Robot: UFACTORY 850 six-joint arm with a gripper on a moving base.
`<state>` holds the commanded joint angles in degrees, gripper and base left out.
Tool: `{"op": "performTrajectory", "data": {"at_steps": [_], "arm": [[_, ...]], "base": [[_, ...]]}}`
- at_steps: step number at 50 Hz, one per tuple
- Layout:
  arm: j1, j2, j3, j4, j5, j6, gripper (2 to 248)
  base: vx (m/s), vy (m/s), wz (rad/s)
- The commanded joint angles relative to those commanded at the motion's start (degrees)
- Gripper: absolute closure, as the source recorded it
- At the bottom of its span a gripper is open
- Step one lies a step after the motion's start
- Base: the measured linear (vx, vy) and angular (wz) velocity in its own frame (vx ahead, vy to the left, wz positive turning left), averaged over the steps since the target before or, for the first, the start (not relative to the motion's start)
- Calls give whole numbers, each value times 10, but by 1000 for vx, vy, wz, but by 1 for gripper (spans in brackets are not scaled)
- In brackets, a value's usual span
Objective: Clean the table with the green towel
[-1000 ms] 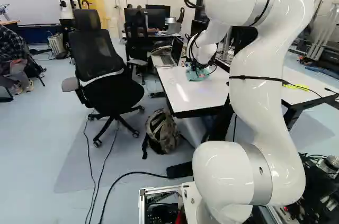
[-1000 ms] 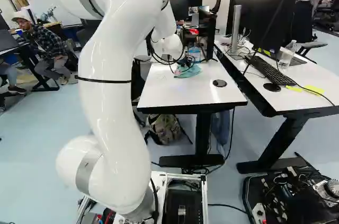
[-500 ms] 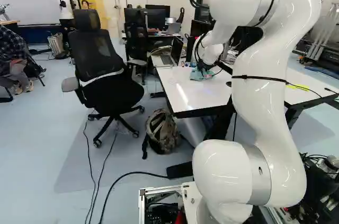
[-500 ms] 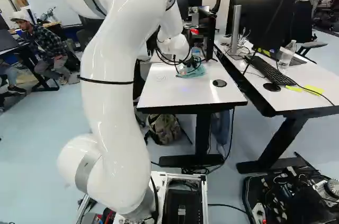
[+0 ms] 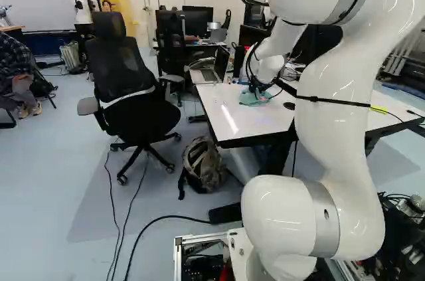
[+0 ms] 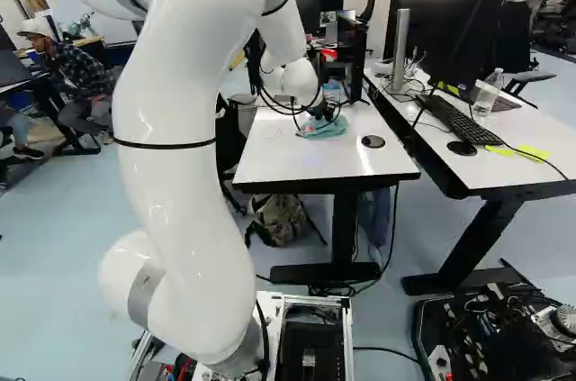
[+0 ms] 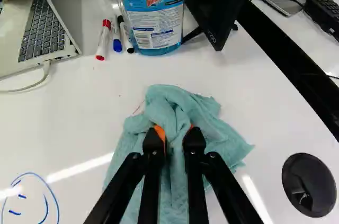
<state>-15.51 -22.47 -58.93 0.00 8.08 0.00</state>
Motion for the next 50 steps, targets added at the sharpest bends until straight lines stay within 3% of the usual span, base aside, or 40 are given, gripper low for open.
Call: {"op": "performTrajectory", "data": {"at_steps": [28, 50], "arm": [[40, 27, 34, 0, 0, 0, 199], [52, -16, -20, 0, 0, 0, 199]], "base": [[0, 0, 0], [0, 0, 0]]}}
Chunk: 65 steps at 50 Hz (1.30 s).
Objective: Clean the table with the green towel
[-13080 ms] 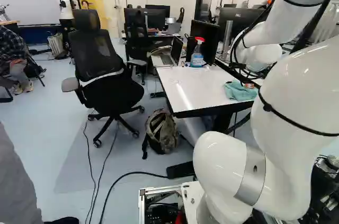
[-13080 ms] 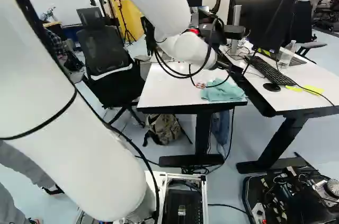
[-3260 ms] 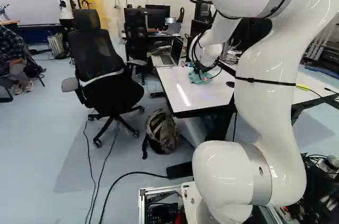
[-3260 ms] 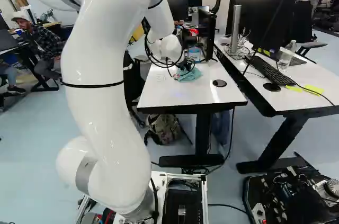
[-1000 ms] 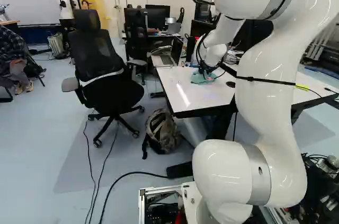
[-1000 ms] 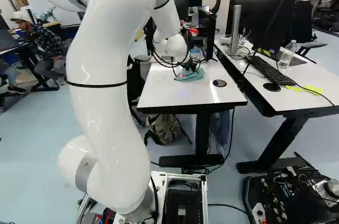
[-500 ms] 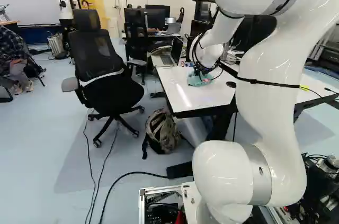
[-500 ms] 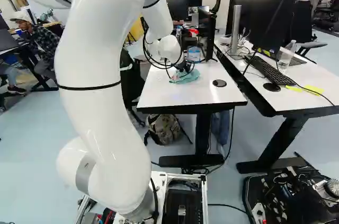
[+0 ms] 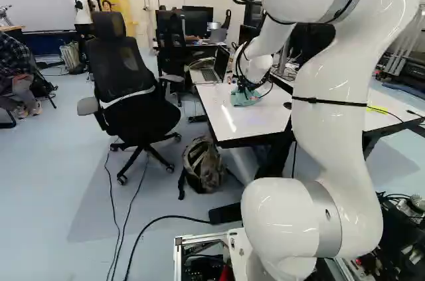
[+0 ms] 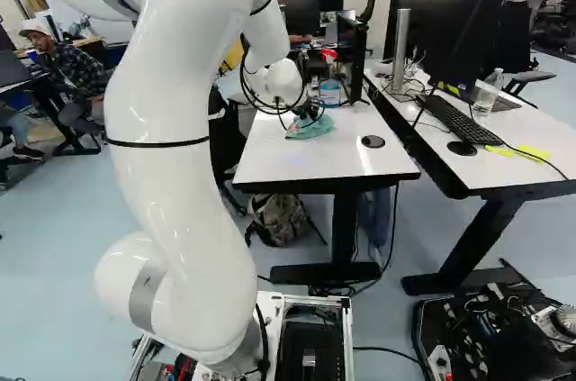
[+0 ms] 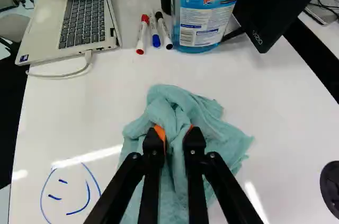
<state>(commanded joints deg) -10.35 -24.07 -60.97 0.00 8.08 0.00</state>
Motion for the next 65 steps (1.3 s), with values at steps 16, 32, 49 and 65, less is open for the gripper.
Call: {"op": "performTrajectory", "data": {"at_steps": [16, 32, 49, 65], "arm": [[3, -38, -49, 0, 0, 0, 199], [-18, -47, -61, 0, 0, 0, 199], [-44, -45, -58, 0, 0, 0, 199], [-63, -18, -22, 0, 0, 0, 199]], "base": [[0, 0, 0], [0, 0, 0], [0, 0, 0], [0, 0, 0]]}}
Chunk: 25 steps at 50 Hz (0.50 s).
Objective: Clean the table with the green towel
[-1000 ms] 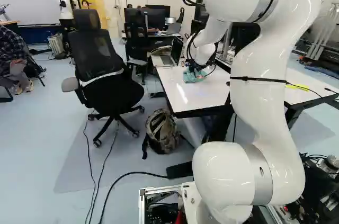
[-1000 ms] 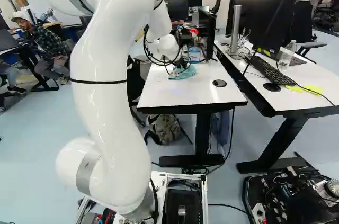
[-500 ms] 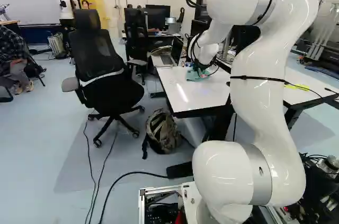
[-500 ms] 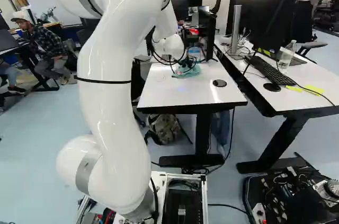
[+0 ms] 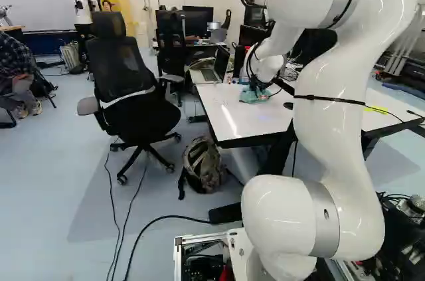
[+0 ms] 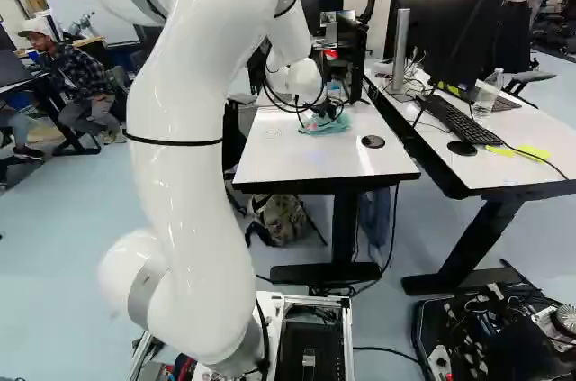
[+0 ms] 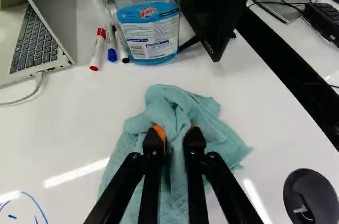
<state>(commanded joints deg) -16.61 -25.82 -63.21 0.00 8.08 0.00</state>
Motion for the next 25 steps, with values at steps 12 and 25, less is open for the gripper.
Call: {"op": "performTrajectory", "data": {"at_steps": [12, 25], "arm": [[-2, 28, 36, 0, 0, 0, 199], [12, 45, 57, 0, 0, 0, 199]], "base": [[0, 0, 0], [0, 0, 0]]}}
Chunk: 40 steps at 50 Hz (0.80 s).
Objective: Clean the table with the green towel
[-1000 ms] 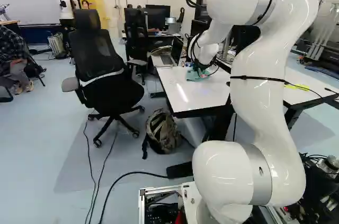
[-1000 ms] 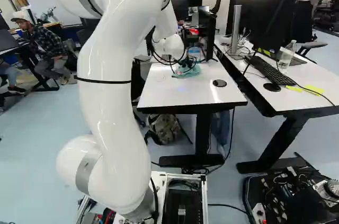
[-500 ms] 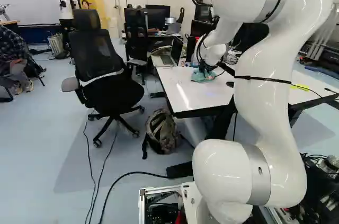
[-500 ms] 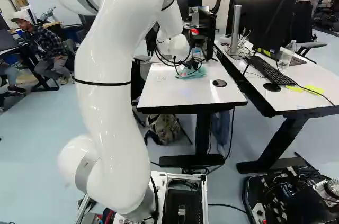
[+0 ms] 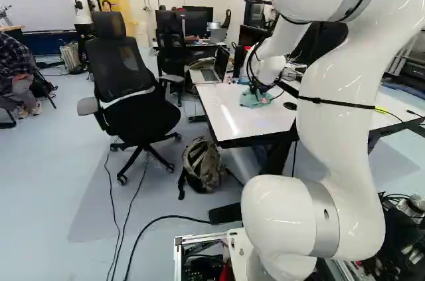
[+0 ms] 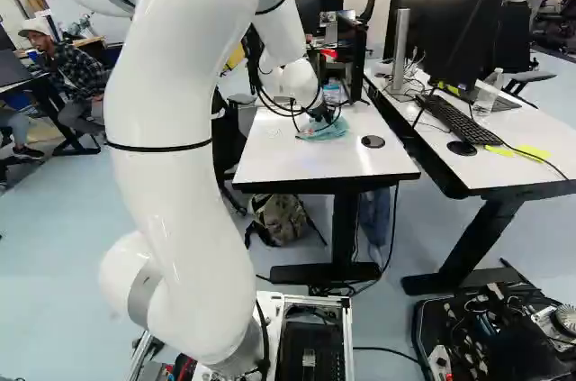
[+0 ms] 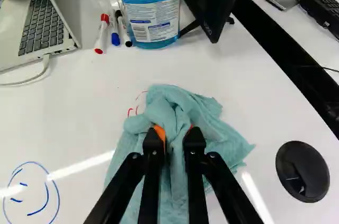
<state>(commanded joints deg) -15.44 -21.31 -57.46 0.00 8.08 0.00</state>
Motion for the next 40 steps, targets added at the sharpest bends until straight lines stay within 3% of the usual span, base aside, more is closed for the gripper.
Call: {"op": "performTrajectory", "data": {"at_steps": [17, 40], "arm": [[1, 15, 6, 0, 0, 0, 199], [5, 106, 80, 0, -32, 0, 199]], "base": [[0, 0, 0], [0, 0, 0]]}}
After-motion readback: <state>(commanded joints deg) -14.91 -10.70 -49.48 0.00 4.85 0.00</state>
